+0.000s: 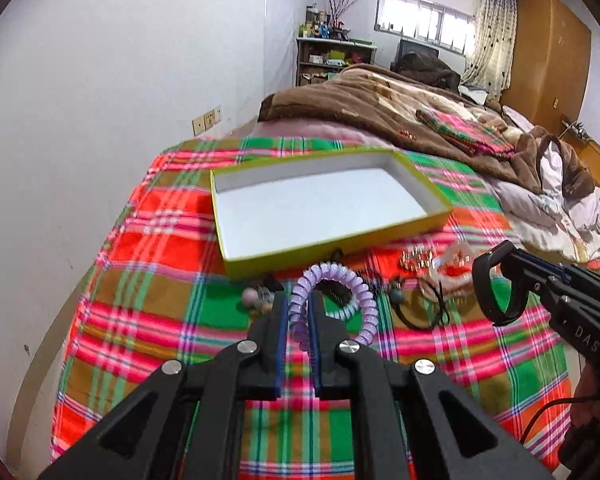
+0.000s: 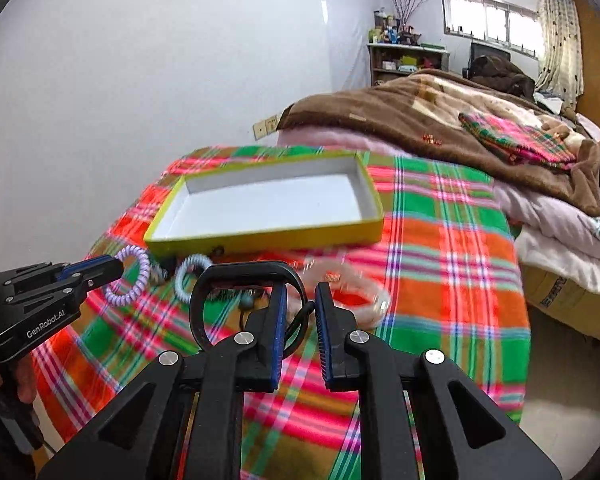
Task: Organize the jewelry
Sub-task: 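Carry the lavender hair tie and black watch band over the yellow box with both grippers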
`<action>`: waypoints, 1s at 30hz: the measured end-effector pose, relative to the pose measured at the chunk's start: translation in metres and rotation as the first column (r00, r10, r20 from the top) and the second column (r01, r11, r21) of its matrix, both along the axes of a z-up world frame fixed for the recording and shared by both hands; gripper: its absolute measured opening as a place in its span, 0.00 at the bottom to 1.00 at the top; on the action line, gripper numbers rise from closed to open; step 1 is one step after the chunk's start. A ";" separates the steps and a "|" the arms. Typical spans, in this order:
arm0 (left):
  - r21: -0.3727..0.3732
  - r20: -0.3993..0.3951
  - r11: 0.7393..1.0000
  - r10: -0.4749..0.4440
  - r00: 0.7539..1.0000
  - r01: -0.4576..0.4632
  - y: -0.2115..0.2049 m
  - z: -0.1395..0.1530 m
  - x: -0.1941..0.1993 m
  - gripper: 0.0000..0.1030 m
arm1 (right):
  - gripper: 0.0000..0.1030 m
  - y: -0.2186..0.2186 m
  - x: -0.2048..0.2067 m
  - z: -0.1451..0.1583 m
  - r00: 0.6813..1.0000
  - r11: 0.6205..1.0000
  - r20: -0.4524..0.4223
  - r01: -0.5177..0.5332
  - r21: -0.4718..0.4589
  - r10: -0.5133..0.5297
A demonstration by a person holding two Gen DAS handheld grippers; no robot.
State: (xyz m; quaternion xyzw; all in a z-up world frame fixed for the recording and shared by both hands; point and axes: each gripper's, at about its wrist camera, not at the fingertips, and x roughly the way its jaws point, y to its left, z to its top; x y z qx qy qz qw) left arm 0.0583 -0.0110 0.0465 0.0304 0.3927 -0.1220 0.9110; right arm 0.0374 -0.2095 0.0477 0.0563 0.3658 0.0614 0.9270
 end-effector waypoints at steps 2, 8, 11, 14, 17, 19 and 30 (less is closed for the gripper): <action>-0.001 0.005 1.000 0.002 1.000 -0.002 0.001 0.004 0.007 0.10 | 0.14 -0.002 0.009 0.008 1.000 1.000 0.010 0.004 0.000 -0.004; -0.023 0.020 1.000 0.008 1.000 -0.008 0.002 0.014 0.036 0.10 | 0.14 -0.009 0.044 0.022 1.000 1.000 0.022 0.015 -0.003 -0.015; -0.029 0.018 1.000 0.006 1.000 -0.006 0.001 0.015 0.053 0.10 | 0.14 -0.012 0.065 0.023 1.000 1.000 0.013 0.019 -0.011 -0.019; -0.044 0.006 0.999 0.007 1.000 -0.007 0.001 0.014 0.071 0.10 | 0.14 -0.014 0.091 0.020 1.000 0.999 -0.004 0.020 -0.029 -0.021; -0.049 -0.010 0.999 0.019 1.000 -0.020 0.002 0.008 0.089 0.10 | 0.14 -0.016 0.110 0.015 0.999 0.999 -0.022 0.023 -0.035 -0.024; -0.050 -0.028 0.998 0.024 0.999 -0.025 0.000 0.002 0.100 0.10 | 0.14 -0.017 0.124 0.010 0.999 0.999 -0.039 0.022 -0.042 -0.024; -0.037 -0.083 0.998 0.041 0.996 -0.044 -0.007 -0.025 0.149 0.10 | 0.14 -0.025 0.195 -0.033 0.986 0.997 -0.157 0.041 -0.061 -0.050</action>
